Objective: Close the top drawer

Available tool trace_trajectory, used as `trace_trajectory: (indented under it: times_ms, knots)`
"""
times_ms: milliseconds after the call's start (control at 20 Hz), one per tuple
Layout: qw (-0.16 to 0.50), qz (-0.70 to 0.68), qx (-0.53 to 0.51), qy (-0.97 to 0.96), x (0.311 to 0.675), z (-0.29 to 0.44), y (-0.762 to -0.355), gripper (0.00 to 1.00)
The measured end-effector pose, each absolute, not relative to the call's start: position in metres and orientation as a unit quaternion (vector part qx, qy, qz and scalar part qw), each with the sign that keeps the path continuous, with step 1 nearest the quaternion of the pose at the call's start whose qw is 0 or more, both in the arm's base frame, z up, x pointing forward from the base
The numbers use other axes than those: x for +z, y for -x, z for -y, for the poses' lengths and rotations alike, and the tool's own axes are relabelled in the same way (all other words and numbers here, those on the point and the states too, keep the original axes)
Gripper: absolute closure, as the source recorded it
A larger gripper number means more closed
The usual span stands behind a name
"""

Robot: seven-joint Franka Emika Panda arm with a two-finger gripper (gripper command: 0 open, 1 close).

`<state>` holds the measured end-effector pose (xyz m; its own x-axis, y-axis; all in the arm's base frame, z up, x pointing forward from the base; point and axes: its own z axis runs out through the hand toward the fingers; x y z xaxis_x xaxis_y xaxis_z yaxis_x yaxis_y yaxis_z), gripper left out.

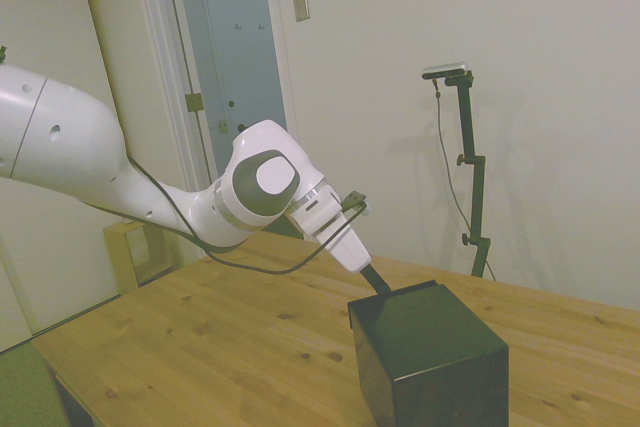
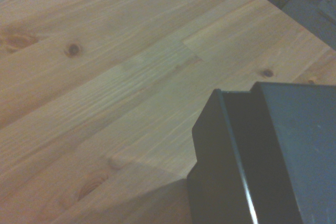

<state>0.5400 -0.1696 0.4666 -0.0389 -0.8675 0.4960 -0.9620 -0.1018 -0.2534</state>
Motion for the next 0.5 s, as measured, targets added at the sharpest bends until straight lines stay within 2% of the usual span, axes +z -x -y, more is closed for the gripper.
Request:
trace_trajectory:
  times_ms: [500]
  knots:
    - [0.109, 0.680, 0.259, -0.677, 0.4625, 0.1768, -0.5359, 1.00]
